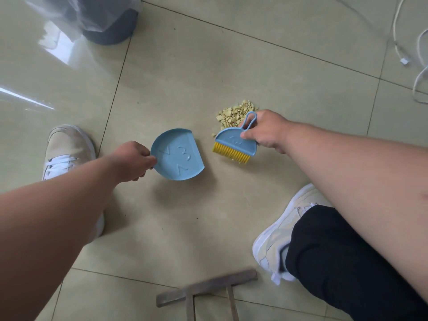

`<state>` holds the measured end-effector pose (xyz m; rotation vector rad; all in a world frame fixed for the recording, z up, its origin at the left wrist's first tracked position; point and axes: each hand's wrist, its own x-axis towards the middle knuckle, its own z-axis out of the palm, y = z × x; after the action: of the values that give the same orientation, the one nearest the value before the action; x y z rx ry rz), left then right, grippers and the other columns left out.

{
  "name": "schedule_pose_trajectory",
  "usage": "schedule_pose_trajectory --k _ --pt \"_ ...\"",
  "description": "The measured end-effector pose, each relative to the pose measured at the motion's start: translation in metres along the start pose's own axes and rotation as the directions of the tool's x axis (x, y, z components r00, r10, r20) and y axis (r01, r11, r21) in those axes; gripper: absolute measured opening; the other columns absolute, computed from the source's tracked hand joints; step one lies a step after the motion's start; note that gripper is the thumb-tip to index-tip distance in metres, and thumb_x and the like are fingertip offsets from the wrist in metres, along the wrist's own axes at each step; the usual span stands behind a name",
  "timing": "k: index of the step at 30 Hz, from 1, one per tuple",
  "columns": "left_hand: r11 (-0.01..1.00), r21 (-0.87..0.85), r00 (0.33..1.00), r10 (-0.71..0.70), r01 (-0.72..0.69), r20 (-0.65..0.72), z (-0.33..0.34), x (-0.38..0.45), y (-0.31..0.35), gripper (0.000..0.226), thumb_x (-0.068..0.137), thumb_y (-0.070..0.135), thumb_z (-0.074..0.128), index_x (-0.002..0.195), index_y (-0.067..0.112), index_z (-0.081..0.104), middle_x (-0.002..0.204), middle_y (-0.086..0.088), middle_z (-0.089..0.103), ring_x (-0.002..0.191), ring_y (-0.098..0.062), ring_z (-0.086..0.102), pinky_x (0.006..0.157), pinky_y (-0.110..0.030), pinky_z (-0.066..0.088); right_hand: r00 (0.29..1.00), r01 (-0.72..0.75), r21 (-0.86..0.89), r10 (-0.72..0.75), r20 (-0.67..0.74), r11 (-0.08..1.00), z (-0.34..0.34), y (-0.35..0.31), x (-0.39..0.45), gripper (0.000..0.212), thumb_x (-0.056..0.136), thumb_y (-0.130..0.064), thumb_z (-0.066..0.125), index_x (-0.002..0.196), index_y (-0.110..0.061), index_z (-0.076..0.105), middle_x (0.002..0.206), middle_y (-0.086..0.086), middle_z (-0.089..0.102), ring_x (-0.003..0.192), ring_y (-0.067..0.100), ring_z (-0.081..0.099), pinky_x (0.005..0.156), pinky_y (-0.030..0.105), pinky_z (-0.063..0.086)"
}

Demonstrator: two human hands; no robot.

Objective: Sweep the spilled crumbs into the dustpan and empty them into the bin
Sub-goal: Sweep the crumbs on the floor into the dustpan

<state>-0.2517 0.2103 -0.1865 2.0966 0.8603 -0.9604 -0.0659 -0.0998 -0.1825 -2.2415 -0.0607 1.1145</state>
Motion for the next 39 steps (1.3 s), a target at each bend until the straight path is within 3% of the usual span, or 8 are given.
schedule_pose_trajectory --k 5,13,15,18,22,24,29,39 --pt "0.999 -0.039 0.999 -0.034 0.034 -0.008 -0.004 0.002 -0.02 0.025 0.09 0.017 0.06 0.08 -0.002 0.072 0.058 -0.008 0.065 0.049 -0.025 0.055 0.059 -0.03 0.048 0.998 0.051 -0.122 -0.045 0.049 0.991 0.038 -0.013 0.002 0.012 0.083 -0.006 0.074 0.093 -0.011 0.073 0.092 0.01 0.076 0.077 0.018 0.064 0.075 0.029 0.054" --pt "0.995 -0.082 0.998 -0.066 0.064 -0.019 -0.017 0.006 -0.041 0.026 0.092 0.019 0.06 0.08 0.0 0.073 0.059 -0.009 0.066 0.049 -0.026 0.055 0.059 -0.032 0.049 0.988 -0.009 -0.165 -0.017 -0.154 0.986 0.014 -0.027 0.028 0.012 0.082 -0.012 0.074 0.093 -0.015 0.074 0.09 0.006 0.074 0.082 0.021 0.068 0.079 0.031 0.055" --pt "0.995 -0.083 0.998 -0.061 0.059 -0.023 -0.019 0.007 -0.043 0.027 0.093 0.019 0.06 0.08 0.001 0.074 0.061 -0.01 0.067 0.051 -0.026 0.057 0.06 -0.032 0.05 0.979 -0.078 0.004 0.077 -0.189 0.997 0.008 -0.029 0.033 0.01 0.078 -0.01 0.074 0.087 -0.014 0.073 0.093 0.008 0.075 0.092 0.026 0.074 0.086 0.04 0.06" --pt "0.994 -0.091 0.998 -0.058 0.056 -0.023 -0.023 0.008 -0.047 0.027 0.093 0.019 0.06 0.08 0.002 0.074 0.063 -0.01 0.068 0.052 -0.027 0.058 0.06 -0.031 0.05 0.972 -0.165 0.301 0.206 -0.11 0.939 0.008 -0.035 0.034 0.014 0.08 -0.002 0.07 0.081 -0.016 0.067 0.093 0.012 0.071 0.092 0.031 0.074 0.086 0.049 0.061" --pt "0.993 -0.097 0.998 -0.062 0.059 -0.03 -0.024 0.007 -0.052 0.027 0.093 0.021 0.06 0.079 0.003 0.074 0.063 -0.01 0.069 0.052 -0.027 0.059 0.06 -0.03 0.052 0.962 -0.149 0.555 0.25 -0.11 0.818 0.021 -0.05 0.038 0.014 0.089 -0.004 0.07 0.091 -0.016 0.063 0.093 0.012 0.072 0.084 0.027 0.073 0.07 0.04 0.063" --pt "0.992 -0.107 0.997 -0.073 0.07 -0.027 -0.024 0.006 -0.055 0.027 0.093 0.021 0.06 0.08 0.002 0.075 0.063 -0.01 0.068 0.052 -0.027 0.057 0.06 -0.03 0.051 0.961 -0.155 0.626 0.263 -0.084 0.764 0.036 -0.056 0.037 0.011 0.094 -0.009 0.068 0.097 -0.015 0.06 0.096 0.011 0.073 0.084 0.026 0.074 0.073 0.039 0.062" --pt "0.993 -0.086 0.997 -0.08 0.078 -0.019 -0.022 0.005 -0.053 0.027 0.093 0.021 0.061 0.078 0.004 0.075 0.065 -0.011 0.07 0.053 -0.027 0.059 0.062 -0.03 0.052 0.968 -0.18 0.483 0.241 -0.066 0.857 0.068 -0.051 0.036 0.01 0.091 -0.026 0.07 0.096 -0.018 0.067 0.102 0.011 0.077 0.084 0.025 0.078 0.07 0.038 0.065" --pt "0.996 -0.078 0.998 -0.054 0.052 -0.018 -0.016 0.009 -0.017 0.026 0.092 0.019 0.058 0.081 0.004 0.075 0.065 -0.011 0.07 0.053 -0.026 0.06 0.06 -0.029 0.05 0.933 -0.195 0.466 0.309 -0.182 0.863 0.022 -0.016 0.027 0.01 0.093 -0.025 0.07 0.098 -0.018 0.067 0.103 0.01 0.077 0.086 0.025 0.078 0.069 0.035 0.064"
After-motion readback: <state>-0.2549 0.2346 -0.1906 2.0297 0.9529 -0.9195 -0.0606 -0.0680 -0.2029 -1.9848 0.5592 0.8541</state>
